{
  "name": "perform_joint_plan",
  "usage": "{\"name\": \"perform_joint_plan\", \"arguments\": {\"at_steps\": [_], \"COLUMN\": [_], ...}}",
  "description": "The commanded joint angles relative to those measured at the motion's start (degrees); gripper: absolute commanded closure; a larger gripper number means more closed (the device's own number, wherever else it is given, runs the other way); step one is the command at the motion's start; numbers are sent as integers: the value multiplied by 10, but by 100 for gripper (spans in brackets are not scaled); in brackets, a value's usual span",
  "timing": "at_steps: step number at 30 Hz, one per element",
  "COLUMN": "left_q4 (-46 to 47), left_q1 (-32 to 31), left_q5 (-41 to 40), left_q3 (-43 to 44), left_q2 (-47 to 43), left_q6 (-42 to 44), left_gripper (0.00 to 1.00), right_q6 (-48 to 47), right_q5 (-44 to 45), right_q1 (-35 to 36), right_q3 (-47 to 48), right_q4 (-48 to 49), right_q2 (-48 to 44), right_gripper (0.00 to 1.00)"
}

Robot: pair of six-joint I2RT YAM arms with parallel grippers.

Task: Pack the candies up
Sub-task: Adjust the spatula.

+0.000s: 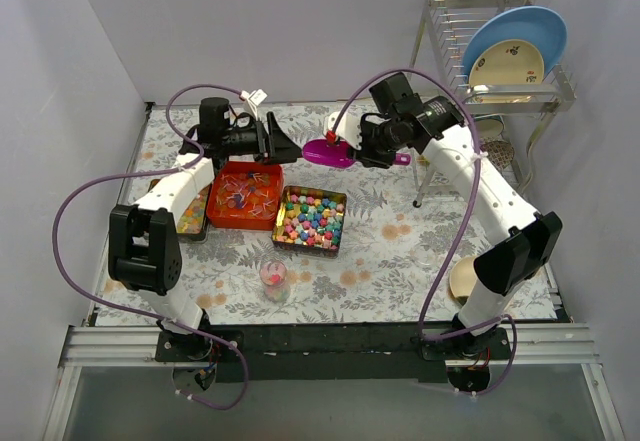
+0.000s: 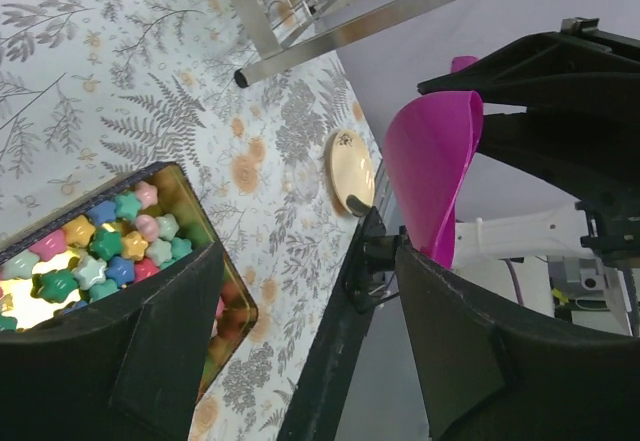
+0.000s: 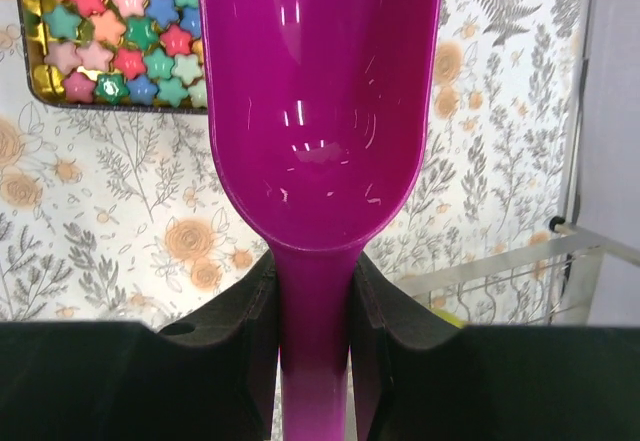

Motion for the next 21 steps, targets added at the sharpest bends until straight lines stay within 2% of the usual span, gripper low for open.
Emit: {"name": "perform_joint_plan", "arguments": {"at_steps": [1, 8, 14, 21], "left_q4": [60, 98, 57, 93], "left_q1": [-3, -5, 13, 28], "left_q5": [43, 53, -17, 1], "left_q3": [-7, -19, -27, -22], "left_q2": [-12, -12, -27, -22], "left_q6": [-55, -79, -84, -121], "left_gripper": [33, 40, 35, 33], "right_q6": [2, 13, -1, 0], "right_q5": [12, 40, 47, 27], "right_q1": [16, 46, 47, 47], "right_q3": [23, 16, -6, -16], "right_q4": [35, 48, 42, 22], "right_q2": [5, 9, 0, 0], "right_gripper": [99, 99, 99, 99]}}
